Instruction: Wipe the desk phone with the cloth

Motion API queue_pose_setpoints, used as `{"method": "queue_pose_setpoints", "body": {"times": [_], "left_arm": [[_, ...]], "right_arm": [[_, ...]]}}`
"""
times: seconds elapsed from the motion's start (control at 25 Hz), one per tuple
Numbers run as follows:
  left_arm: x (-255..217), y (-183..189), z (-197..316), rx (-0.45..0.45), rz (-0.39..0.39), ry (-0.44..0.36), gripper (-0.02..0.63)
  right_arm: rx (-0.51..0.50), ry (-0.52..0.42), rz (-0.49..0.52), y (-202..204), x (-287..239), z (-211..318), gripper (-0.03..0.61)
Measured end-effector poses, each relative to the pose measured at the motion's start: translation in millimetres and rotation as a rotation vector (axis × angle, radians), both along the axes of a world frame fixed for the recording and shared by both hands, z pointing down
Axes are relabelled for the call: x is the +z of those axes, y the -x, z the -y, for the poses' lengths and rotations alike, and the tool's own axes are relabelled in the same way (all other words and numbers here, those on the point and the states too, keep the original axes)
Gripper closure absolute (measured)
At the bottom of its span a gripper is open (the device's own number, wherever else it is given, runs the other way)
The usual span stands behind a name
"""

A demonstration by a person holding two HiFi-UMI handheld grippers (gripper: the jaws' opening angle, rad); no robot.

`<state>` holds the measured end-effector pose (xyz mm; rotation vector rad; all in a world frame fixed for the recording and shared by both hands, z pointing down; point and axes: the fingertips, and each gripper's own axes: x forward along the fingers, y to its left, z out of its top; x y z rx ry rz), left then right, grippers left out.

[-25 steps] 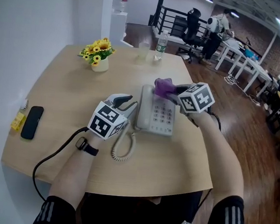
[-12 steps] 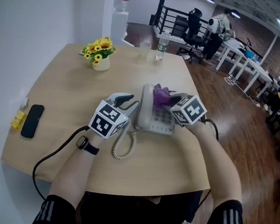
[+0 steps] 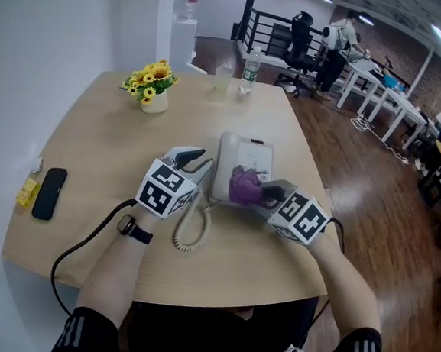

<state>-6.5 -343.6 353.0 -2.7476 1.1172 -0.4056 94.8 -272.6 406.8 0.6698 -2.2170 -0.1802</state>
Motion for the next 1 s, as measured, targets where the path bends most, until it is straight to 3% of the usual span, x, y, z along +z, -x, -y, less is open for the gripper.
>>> {"method": "queue_pose_setpoints", "body": {"times": [0.32, 0.48, 0.64, 1.0], "left_arm": [[1, -1, -1, 0.000, 0.000, 0.000, 0.514], [2, -1, 0, 0.002, 0.004, 0.001, 0.514], [4, -1, -1, 0.000, 0.006, 0.003, 0.514], [5, -4, -2, 0.009, 0.016, 0.006, 0.514]], "right_arm": [[-0.079, 0.037, -0.004, 5, 4, -43, 0.449], [-0.109, -0.027, 0.050, 22, -11, -42, 0.449], [-0.127, -0.054, -0.018, 29, 3, -34, 0.448], [-0.048, -0.023, 0.015, -15, 7, -30, 0.449]]}}
